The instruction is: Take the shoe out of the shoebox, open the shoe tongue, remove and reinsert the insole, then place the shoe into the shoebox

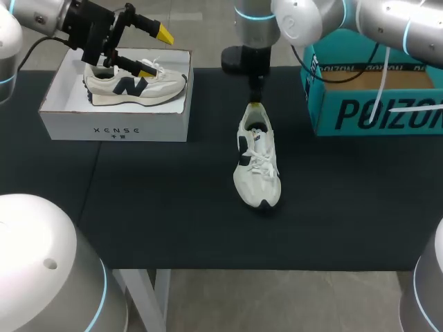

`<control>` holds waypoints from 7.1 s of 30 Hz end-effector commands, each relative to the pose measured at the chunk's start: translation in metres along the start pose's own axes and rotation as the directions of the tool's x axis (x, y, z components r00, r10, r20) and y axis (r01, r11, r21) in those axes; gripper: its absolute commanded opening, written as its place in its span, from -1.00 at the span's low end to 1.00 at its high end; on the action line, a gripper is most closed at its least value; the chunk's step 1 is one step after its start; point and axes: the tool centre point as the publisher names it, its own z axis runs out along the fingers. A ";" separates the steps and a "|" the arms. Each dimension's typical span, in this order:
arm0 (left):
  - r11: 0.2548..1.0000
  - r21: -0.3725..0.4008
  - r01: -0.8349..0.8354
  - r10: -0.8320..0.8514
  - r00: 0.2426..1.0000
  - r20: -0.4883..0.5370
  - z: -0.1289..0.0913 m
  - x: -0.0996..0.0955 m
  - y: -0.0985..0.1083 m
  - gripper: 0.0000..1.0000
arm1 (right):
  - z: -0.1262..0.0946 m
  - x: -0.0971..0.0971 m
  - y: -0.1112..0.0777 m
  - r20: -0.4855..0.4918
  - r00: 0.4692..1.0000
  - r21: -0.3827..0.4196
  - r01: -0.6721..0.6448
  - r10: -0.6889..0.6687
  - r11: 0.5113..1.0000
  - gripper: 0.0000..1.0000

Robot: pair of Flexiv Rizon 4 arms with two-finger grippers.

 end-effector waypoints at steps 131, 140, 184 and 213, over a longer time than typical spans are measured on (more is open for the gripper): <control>1.000 -0.001 0.000 0.000 1.000 -0.003 0.000 0.000 -0.001 1.00 | -0.167 -0.127 -0.319 0.190 0.336 0.070 -0.942 0.923 0.328 -1.00; 1.000 -0.001 0.000 0.000 1.000 -0.003 0.000 0.000 -0.001 1.00 | -0.150 -0.163 -0.386 0.167 0.192 0.042 -0.981 0.967 0.187 -1.00; 1.000 -0.001 0.000 0.000 1.000 -0.003 0.000 0.000 -0.001 1.00 | 0.002 -0.134 -0.472 0.270 0.016 -0.041 -0.999 0.963 0.028 -1.00; 1.000 -0.001 0.000 0.000 1.000 -0.003 0.000 0.000 -0.001 1.00 | 0.062 -0.108 -0.478 0.307 -0.020 0.075 -0.996 0.952 -0.045 -1.00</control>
